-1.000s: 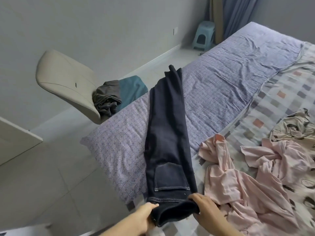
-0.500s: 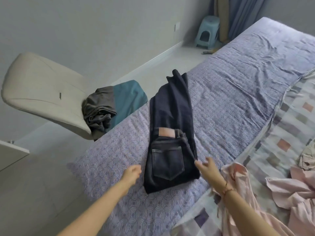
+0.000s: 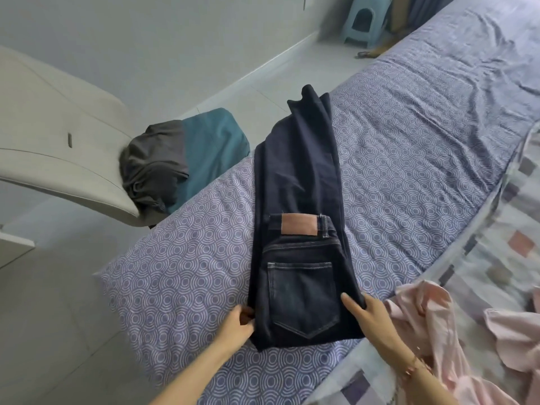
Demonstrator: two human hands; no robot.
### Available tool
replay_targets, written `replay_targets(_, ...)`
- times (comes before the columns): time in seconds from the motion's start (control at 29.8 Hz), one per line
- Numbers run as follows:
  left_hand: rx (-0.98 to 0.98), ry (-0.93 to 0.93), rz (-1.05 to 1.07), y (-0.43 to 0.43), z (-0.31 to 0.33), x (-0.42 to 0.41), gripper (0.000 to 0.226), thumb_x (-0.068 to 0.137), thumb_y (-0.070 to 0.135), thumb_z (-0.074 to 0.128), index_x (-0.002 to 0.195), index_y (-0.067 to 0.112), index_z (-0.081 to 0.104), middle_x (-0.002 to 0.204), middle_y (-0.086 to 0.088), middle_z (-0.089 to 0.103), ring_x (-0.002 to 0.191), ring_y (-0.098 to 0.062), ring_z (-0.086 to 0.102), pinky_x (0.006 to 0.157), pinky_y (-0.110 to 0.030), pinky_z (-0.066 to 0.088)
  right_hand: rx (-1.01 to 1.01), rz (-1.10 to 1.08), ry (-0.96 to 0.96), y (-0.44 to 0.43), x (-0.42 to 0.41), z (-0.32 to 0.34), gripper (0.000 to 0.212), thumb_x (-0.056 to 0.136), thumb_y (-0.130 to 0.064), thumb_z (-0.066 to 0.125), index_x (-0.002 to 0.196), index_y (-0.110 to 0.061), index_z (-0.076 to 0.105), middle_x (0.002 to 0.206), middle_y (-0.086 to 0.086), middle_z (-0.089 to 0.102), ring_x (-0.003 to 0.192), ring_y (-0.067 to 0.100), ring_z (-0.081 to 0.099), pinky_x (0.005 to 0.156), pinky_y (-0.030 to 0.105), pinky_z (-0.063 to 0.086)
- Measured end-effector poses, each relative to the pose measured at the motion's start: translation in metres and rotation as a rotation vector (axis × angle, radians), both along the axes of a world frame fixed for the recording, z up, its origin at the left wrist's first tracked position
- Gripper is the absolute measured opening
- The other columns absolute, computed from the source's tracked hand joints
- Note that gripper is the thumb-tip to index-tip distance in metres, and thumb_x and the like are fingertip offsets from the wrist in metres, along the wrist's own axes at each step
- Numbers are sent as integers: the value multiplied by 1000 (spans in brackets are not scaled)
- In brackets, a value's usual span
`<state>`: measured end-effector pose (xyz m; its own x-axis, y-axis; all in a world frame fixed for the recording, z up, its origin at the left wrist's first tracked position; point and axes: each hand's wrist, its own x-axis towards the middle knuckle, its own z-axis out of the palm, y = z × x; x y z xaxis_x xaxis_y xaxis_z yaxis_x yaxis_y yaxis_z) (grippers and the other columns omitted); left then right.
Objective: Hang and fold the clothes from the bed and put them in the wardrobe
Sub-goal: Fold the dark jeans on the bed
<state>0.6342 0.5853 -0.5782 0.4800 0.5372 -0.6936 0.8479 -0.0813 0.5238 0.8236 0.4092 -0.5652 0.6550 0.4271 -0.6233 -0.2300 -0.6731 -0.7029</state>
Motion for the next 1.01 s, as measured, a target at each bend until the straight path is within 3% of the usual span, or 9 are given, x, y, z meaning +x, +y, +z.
replay_targets(0.1, 143, 138, -221, -11, 16, 12, 14, 90, 18, 47, 98, 14, 57, 100, -4, 64, 97, -24, 60, 82, -35, 49, -97, -103, -14, -16, -7, -6, 23, 91, -18, 60, 73, -2, 60, 71, 12, 61, 65, 20, 54, 63, 34, 40)
replay_targets(0.24, 49, -230, 203, 3, 10, -15, 33, 89, 3, 57, 62, 14, 41, 50, 11, 41, 52, -3, 39, 56, -25, 31, -35, -48, -397, -10, 0, 6, 32, 89, -12, 60, 62, 3, 51, 56, 10, 54, 56, 23, 49, 57, 32, 34)
replay_targets(0.3, 72, -211, 284, 7, 7, -27, 37, 85, 7, 63, 58, 19, 41, 46, 13, 40, 50, -2, 37, 55, -27, 29, -33, -61, -365, -10, -6, 5, 35, 91, -20, 54, 66, 5, 52, 60, 11, 55, 62, 31, 52, 57, 35, 33)
replay_targets(0.4, 480, -140, 261, -18, 4, -14, 7, 82, 19, 60, 76, 15, 60, 75, 5, 57, 73, -16, 52, 69, -36, 43, -94, -90, -70, -4, -11, -9, 30, 90, -28, 60, 82, 0, 61, 74, 9, 64, 73, 27, 61, 66, 37, 47)
replay_targets(0.5, 297, -211, 235, -45, 13, 15, 30, 94, 39, 48, 101, 10, 56, 98, 2, 56, 94, -19, 55, 76, -23, 39, 89, -329, 268, 15, 0, 6, 23, 85, -28, 68, 97, -9, 64, 92, 8, 70, 86, 24, 67, 81, 39, 55)
replay_targets(0.6, 286, -143, 230, -45, 3, 14, 30, 97, 33, 45, 72, 16, 42, 67, 3, 53, 63, -13, 54, 52, -17, 32, 248, -179, 123, 34, 5, 28, 8, 90, -24, 62, 94, -17, 64, 92, 2, 70, 87, 17, 67, 77, 33, 56)
replay_targets(0.67, 391, -312, 230, -45, 7, 2, 38, 98, 35, 41, 63, 21, 36, 48, 11, 35, 42, -7, 41, 42, -15, 27, 306, -23, -18, 42, 8, 48, 27, 86, -33, 64, 88, -6, 64, 82, 3, 68, 80, 16, 64, 70, 33, 53)
replay_targets(0.81, 497, -562, 289, -53, -2, -24, 48, 93, 61, 25, 79, 23, 50, 57, 17, 45, 53, 8, 49, 46, -4, 33, 449, 96, -17, 45, 23, 67, 54, 78, -36, 70, 80, 15, 53, 67, 7, 51, 63, 14, 50, 55, 23, 41)
replay_targets(1.01, 351, -139, 147, -36, -15, -21, 56, 87, 57, 32, 77, 7, 56, 53, 8, 41, 46, -8, 39, 43, -20, 27, 143, -78, -17, 39, 24, 4, 54, 78, -40, 69, 89, 12, 63, 72, 10, 57, 69, 16, 52, 53, 15, 41)
